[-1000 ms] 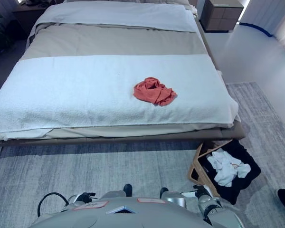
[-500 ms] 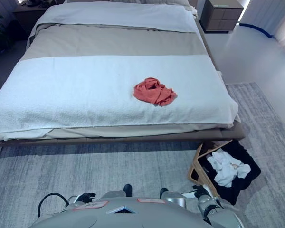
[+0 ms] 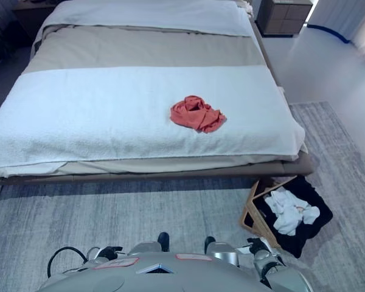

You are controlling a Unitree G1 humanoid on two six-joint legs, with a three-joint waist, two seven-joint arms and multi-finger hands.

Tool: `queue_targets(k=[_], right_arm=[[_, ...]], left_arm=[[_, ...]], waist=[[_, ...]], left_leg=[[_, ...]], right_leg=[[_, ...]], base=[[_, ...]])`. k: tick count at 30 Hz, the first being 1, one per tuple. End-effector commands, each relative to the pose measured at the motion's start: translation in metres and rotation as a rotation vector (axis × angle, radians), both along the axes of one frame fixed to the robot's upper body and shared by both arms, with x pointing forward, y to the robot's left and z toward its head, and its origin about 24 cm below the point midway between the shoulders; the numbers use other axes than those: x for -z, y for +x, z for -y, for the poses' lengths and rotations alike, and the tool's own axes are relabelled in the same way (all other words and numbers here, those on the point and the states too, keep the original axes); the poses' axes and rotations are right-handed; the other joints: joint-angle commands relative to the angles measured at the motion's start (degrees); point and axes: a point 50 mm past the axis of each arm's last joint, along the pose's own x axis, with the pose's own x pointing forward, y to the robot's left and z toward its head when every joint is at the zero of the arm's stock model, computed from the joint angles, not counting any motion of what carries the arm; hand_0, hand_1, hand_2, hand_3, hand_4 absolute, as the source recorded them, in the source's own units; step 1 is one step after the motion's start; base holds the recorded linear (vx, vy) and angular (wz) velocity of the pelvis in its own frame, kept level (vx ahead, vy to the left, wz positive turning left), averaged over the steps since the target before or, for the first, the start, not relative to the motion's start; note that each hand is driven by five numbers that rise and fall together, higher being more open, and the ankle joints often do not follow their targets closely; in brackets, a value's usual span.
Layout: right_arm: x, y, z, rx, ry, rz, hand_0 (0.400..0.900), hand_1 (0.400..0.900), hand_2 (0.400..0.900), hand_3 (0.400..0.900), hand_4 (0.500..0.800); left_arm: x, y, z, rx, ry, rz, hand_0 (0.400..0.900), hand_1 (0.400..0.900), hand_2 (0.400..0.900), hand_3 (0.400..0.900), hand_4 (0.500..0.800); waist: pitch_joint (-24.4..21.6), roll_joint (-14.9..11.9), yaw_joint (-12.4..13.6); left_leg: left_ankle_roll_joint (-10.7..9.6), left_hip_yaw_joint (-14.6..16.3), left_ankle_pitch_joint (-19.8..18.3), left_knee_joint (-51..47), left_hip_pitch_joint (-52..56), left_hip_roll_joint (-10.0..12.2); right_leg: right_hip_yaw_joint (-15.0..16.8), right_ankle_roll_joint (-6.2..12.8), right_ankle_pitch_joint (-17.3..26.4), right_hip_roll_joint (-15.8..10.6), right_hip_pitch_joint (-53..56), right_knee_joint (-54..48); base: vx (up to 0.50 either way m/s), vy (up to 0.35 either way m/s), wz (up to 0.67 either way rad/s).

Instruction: Put the clothes on the bed into the basket.

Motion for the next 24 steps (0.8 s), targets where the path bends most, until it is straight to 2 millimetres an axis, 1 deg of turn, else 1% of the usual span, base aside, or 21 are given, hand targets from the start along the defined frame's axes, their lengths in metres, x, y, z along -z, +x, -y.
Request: queue_targets(k=[1, 2, 3, 4, 5, 6, 8, 9, 10, 12, 13, 14, 15, 16, 17, 19, 20, 21, 22, 23, 24], right_arm=[[-0.010, 0.029, 0.020, 0.016, -0.059, 0.067, 0.900, 0.900, 0.900, 0.900, 0.800], [-0.012, 0.030, 0.025, 0.024, -0.069, 0.078, 0.900, 0.900, 0.900, 0.900, 0.800], [-0.012, 0.030, 0.025, 0.024, -0.069, 0.078, 0.900, 0.900, 0.900, 0.900, 0.800], [-0.015, 0.036, 0.032, 0.004, -0.091, 0.090, 0.900, 0.900, 0.900, 0.900, 0.800], [-0.017, 0.038, 0.037, -0.001, -0.108, 0.087, 0.900, 0.900, 0.900, 0.900, 0.800], [-0.017, 0.038, 0.037, -0.001, -0.108, 0.088, 0.900, 0.900, 0.900, 0.900, 0.800], [-0.017, 0.035, 0.039, -0.007, -0.118, 0.067, 0.900, 0.900, 0.900, 0.900, 0.800], [-0.017, 0.033, 0.039, -0.015, -0.119, 0.066, 0.900, 0.900, 0.900, 0.900, 0.800], [-0.016, 0.033, 0.037, -0.023, -0.115, 0.070, 0.900, 0.900, 0.900, 0.900, 0.800], [-0.015, 0.036, 0.033, -0.030, -0.105, 0.083, 0.900, 0.900, 0.900, 0.900, 0.800], [-0.015, 0.036, 0.032, -0.030, -0.104, 0.082, 0.900, 0.900, 0.900, 0.900, 0.800], [-0.014, 0.036, 0.027, -0.031, -0.085, 0.087, 0.900, 0.900, 0.900, 0.900, 0.800], [-0.012, 0.035, 0.023, -0.027, -0.070, 0.082, 0.900, 0.900, 0.900, 0.900, 0.800], [-0.012, 0.035, 0.023, -0.027, -0.070, 0.082, 0.900, 0.900, 0.900, 0.900, 0.800], [-0.011, 0.035, 0.019, -0.032, -0.058, 0.082, 0.900, 0.900, 0.900, 0.900, 0.800], [-0.009, 0.035, 0.011, -0.057, -0.035, 0.075, 0.900, 0.900, 0.900, 0.900, 0.800], [-0.009, 0.042, 0.008, -0.080, -0.019, 0.093, 0.900, 0.900, 0.900, 0.900, 0.800], [-0.009, 0.042, 0.007, -0.080, -0.019, 0.093, 0.900, 0.900, 0.900, 0.900, 0.800], [-0.010, 0.048, 0.004, -0.112, -0.009, 0.106, 0.900, 0.900, 0.900, 0.900, 0.800], [-0.013, 0.058, 0.003, -0.126, -0.006, 0.137, 0.900, 0.900, 0.900, 0.900, 0.800], [-0.013, 0.057, 0.003, -0.126, -0.007, 0.137, 0.900, 0.900, 0.900, 0.900, 0.800]], left_arm=[[-0.005, 0.009, -0.016, -0.104, 0.048, 0.013, 0.900, 0.900, 0.900, 0.900, 0.800], [-0.005, 0.008, -0.016, -0.139, 0.046, 0.021, 0.900, 0.900, 0.900, 0.900, 0.800], [-0.005, 0.009, -0.016, -0.139, 0.046, 0.022, 0.900, 0.900, 0.900, 0.900, 0.800], [-0.005, 0.009, -0.016, -0.187, 0.045, 0.036, 0.900, 0.900, 0.900, 0.900, 0.800], [-0.005, 0.007, -0.016, -0.213, 0.043, 0.034, 0.900, 0.900, 0.900, 0.900, 0.800], [-0.005, 0.007, -0.016, -0.213, 0.043, 0.034, 0.900, 0.900, 0.900, 0.900, 0.800], [-0.005, -0.005, -0.018, -0.239, 0.048, 0.004, 0.900, 0.900, 0.900, 0.900, 0.800], [-0.003, -0.014, -0.016, -0.244, 0.046, -0.022, 0.900, 0.900, 0.900, 0.900, 0.800], [-0.004, -0.026, -0.018, -0.268, 0.059, -0.052, 0.900, 0.900, 0.900, 0.900, 0.800], [-0.004, -0.036, -0.019, -0.283, 0.072, -0.078, 0.900, 0.900, 0.900, 0.900, 0.800], [-0.004, -0.036, -0.019, -0.284, 0.072, -0.078, 0.900, 0.900, 0.900, 0.900, 0.800], [-0.004, -0.041, -0.019, -0.298, 0.077, -0.093, 0.900, 0.900, 0.900, 0.900, 0.800], [-0.004, -0.046, -0.019, -0.308, 0.077, -0.106, 0.900, 0.900, 0.900, 0.900, 0.800], [-0.004, -0.046, -0.019, -0.308, 0.078, -0.106, 0.900, 0.900, 0.900, 0.900, 0.800], [-0.004, -0.046, -0.020, -0.314, 0.080, -0.104, 0.900, 0.900, 0.900, 0.900, 0.800], [-0.006, -0.039, -0.025, -0.310, 0.091, -0.081, 0.900, 0.900, 0.900, 0.900, 0.800], [-0.007, -0.032, -0.029, -0.307, 0.090, -0.057, 0.900, 0.900, 0.900, 0.900, 0.800], [-0.007, -0.032, -0.029, -0.307, 0.090, -0.057, 0.900, 0.900, 0.900, 0.900, 0.800], [-0.007, -0.030, -0.030, -0.298, 0.088, -0.050, 0.900, 0.900, 0.900, 0.900, 0.800], [-0.009, -0.026, -0.034, -0.287, 0.091, -0.040, 0.900, 0.900, 0.900, 0.900, 0.800], [-0.009, -0.026, -0.034, -0.287, 0.090, -0.040, 0.900, 0.900, 0.900, 0.900, 0.800]], waist=[[4.05, -1.87, 0.45], [6.42, -2.67, 1.89], [6.30, -2.55, 1.75], [8.67, -2.79, 3.65], [8.67, -2.54, 4.65], [8.50, -2.60, 4.58], [7.97, -2.47, 5.96], [7.72, -1.88, 7.26], [6.76, -1.48, 9.78], [6.09, -1.85, 11.16], [6.07, -2.11, 11.20], [4.91, -2.10, 11.61], [3.91, -2.35, 12.17], [3.98, -2.56, 12.22], [3.11, -2.92, 12.36], [1.44, -4.42, 12.67], [0.13, -5.26, 12.61], [-0.04, -5.35, 12.60], [-0.67, -5.94, 13.04], [-1.07, -6.49, 13.56], [-1.16, -6.35, 13.69]], left_leg=[[0.91, 3.62, -4.29, 15.95, -6.20, -1.67], [1.48, 1.40, -1.47, 27.50, -12.38, -3.15], [1.46, 1.21, -1.68, 28.00, -12.82, -3.06], [1.62, -2.44, -0.18, 33.48, -18.78, -7.67], [1.71, -2.55, 0.00, 30.87, -22.81, -10.27], [1.71, -2.59, 0.20, 30.67, -22.95, -10.33], [1.46, 0.01, 3.08, 22.83, -25.28, -5.94], [0.99, 0.01, 6.36, 16.32, -26.78, -5.37], [0.00, -3.59, 9.23, 7.72, -28.77, -3.93], [-1.85, -5.47, 11.67, 0.68, -30.97, -2.00], [-1.84, -5.28, 11.65, 0.58, -30.88, -2.14], [-2.93, -3.03, 13.75, 1.57, -31.87, 0.03], [-2.08, -3.00, 13.96, 2.51, -31.06, -0.08], [-2.03, -2.81, 13.89, 2.49, -30.90, -0.24], [-2.06, -2.89, 15.71, 3.45, -30.48, -0.73], [-1.58, -2.70, 15.30, 7.69, -31.25, -2.50], [-1.03, -0.74, 13.78, 10.41, -32.11, -3.90], [-1.01, -0.69, 13.66, 10.59, -32.36, -3.94], [-0.45, 0.48, 12.33, 11.97, -32.74, -4.69], [1.94, 1.29, 9.81, 11.47, -30.45, -5.78], [1.93, 1.31, 9.86, 11.43, -30.52, -5.58]], right_leg=[[-3.41, -0.26, -4.03, 0.16, -1.74, 7.55], [-2.64, -1.81, -4.47, 0.61, -0.75, 7.75], [-2.80, -1.83, -4.52, 0.72, -0.94, 7.83], [-2.36, -2.43, -5.75, 0.83, 0.00, 7.90], [-1.79, -2.13, -6.06, 1.20, 1.00, 7.14], [-1.84, -2.12, -5.99, 1.15, 0.80, 7.11], [-1.37, -1.42, -7.38, 1.76, 3.67, 5.67], [0.09, -1.21, -8.17, 2.77, 6.12, 4.15], [3.40, -0.83, -9.99, 3.19, 9.92, 2.57], [6.86, -0.58, -12.49, 2.61, 12.56, 2.27], [6.90, -0.58, -12.68, 2.38, 12.51, 2.40], [8.76, 0.31, -13.99, 1.26, 15.46, 2.02], [9.38, 0.96, -14.15, 0.04, 16.58, 1.94], [9.38, 1.00, -14.23, -0.22, 16.72, 1.91], [8.82, 1.63, -14.53, -1.38, 17.59, 1.92], [8.26, 3.84, -11.23, -4.72, 16.92, 3.65], [8.25, 5.24, -4.93, -6.35, 14.68, 6.81], [8.26, 5.26, -4.94, -6.41, 14.52, 6.79], [7.60, 6.00, -0.15, -7.11, 13.81, 8.98], [5.61, 6.22, 8.57, -8.43, 11.36, 15.59], [5.76, 6.20, 8.71, -8.28, 11.22, 15.54]], base=[[0.00, -0.277, -0.17], [0.00, -0.214, -0.14], [0.05, -0.197, -0.39], [0.16, -0.088, -0.34], [0.16, -0.089, -0.36], [0.23, -0.041, -0.08], [0.40, -0.009, -0.32], [0.76, 0.048, -1.19], [0.79, 0.079, -1.32], [0.57, 0.079, -0.88], [0.59, 0.168, -0.65], [0.62, 0.238, -0.65], [0.62, 0.241, -0.64], [0.44, 0.233, -0.32], [0.44, 0.233, -0.17], [0.64, 0.327, -0.06], [0.45, 0.233, 0.14], [0.45, 0.228, 0.24], [0.45, 0.238, 0.00], [0.45, 0.239, -0.02], [0.45, 0.273, -0.12]])
